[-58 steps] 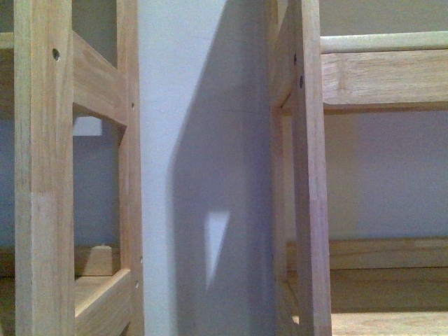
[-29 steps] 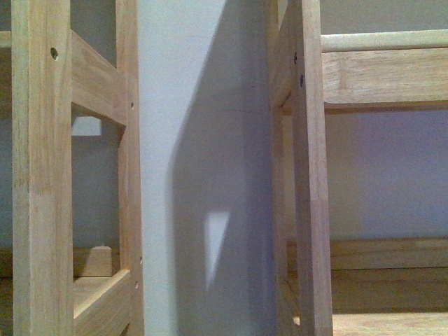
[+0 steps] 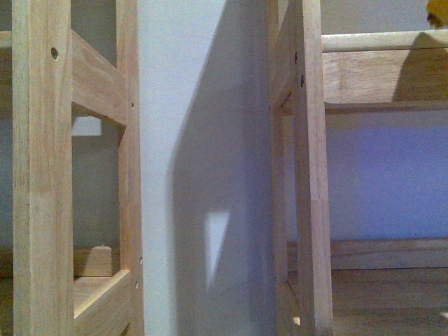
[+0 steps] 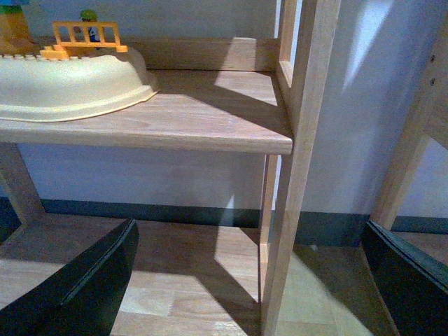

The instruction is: Put away toys

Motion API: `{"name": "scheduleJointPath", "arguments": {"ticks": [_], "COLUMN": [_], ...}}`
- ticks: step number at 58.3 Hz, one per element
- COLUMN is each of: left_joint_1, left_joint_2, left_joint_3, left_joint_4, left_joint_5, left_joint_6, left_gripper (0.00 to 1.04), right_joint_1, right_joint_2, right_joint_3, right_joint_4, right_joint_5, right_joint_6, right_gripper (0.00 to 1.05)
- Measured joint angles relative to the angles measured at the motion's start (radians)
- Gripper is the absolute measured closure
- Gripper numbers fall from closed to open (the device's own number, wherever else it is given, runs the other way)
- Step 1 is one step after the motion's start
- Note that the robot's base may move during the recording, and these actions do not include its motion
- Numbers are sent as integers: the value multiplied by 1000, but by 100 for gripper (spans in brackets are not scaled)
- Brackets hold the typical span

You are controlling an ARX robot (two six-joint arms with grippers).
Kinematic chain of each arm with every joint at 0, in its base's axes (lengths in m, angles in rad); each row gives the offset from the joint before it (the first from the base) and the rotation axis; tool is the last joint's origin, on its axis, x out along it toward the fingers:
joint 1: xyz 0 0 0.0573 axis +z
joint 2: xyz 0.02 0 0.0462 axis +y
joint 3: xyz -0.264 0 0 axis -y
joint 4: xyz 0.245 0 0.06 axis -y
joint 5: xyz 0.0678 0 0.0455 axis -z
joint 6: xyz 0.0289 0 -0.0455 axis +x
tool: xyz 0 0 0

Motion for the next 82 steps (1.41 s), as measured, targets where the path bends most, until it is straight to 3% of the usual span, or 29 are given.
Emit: {"name": "scheduleJointPath", "arguments": {"ticks": [16,29,38,46,57,68,82], "left_joint_1": [0,0,0,0,0,0,0], "left_joint_2": [0,0,0,0,0,0,0], "left_joint_3": [0,0,0,0,0,0,0], "left_joint_4": [0,0,0,0,0,0,0], "left_joint_5": [0,0,0,0,0,0,0], "left_joint_6": [0,0,0,0,0,0,0], "left_gripper": [6,6,6,6,6,6,6], "right_joint_1": [-66,-228,-271,-374,-506,-540,-505], "right_joint_2": [75,110,158,281,503,668,811], "right_joint_3": [174,306,408,520,649,756,929], "right_joint_4": [-33,-192,-246,-238,-257,-290,-351], "right_joint_5": [-103,-238,-293,-396,-458,-487,-526], "right_joint_6": [-56,64,116,200,335,421,517], "right_gripper": [98,98,98,98,98,98,98]}}
